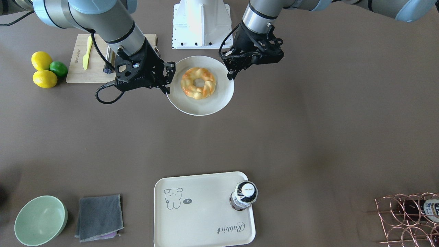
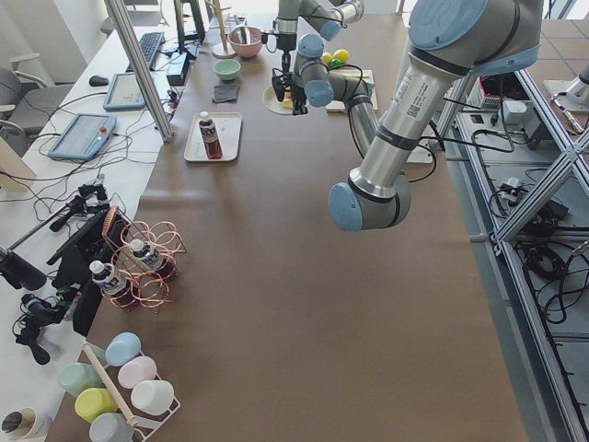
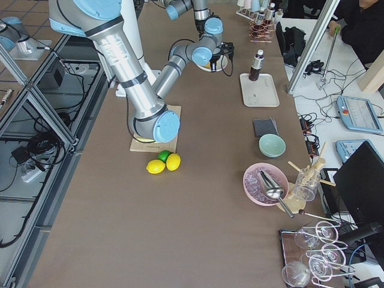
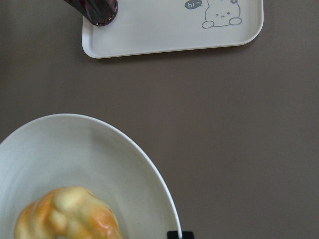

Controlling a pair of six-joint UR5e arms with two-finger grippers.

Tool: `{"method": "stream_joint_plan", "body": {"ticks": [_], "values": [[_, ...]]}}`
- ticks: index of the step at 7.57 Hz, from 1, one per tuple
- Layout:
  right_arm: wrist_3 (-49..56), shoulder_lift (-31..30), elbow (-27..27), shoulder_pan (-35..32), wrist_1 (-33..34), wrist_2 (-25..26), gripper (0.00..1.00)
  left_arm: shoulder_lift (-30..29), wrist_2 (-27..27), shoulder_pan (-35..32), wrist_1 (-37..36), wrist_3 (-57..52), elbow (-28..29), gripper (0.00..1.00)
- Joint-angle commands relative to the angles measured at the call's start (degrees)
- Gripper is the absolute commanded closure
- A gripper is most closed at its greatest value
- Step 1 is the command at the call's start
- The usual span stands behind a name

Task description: Place donut on tray

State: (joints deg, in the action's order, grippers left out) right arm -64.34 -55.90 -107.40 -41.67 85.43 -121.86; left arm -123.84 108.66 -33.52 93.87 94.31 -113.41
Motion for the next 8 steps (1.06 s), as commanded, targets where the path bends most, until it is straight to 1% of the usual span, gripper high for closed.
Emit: {"method": "stream_joint_plan", "body": {"ticks": [1, 4, 5, 6, 7, 8], "values": [[-0.1, 0.0, 0.0, -0.3, 0.1, 0.2, 1.00, 0.0, 0.0, -0.1, -0.1, 0.0, -0.3, 0.02], [-2.0, -0.1, 0.1, -0.3, 0.0, 0.6, 1.00, 0.0, 0.2, -0.1, 0.0, 0.0, -1.7, 0.02], [-2.7, -0.2, 0.0, -0.4, 0.1, 0.5, 1.00, 0.2, 0.5, -1.1, 0.0, -0.1, -2.2, 0.02], [-2.6, -0.8, 0.1, -0.9, 0.3, 0.4, 1.00, 0.3, 1.7, -3.8, -0.2, -0.4, -3.0, 0.02], [-2.6, -1.3, 0.8, -0.9, 0.4, 0.6, 1.00, 0.3, 7.8, -9.7, -1.2, -0.5, -4.3, 0.02], [-2.5, -3.9, 1.4, -0.7, 0.0, 0.5, 1.00, 0.0, 15.8, -16.8, -3.3, -1.0, -4.4, 0.02]]}}
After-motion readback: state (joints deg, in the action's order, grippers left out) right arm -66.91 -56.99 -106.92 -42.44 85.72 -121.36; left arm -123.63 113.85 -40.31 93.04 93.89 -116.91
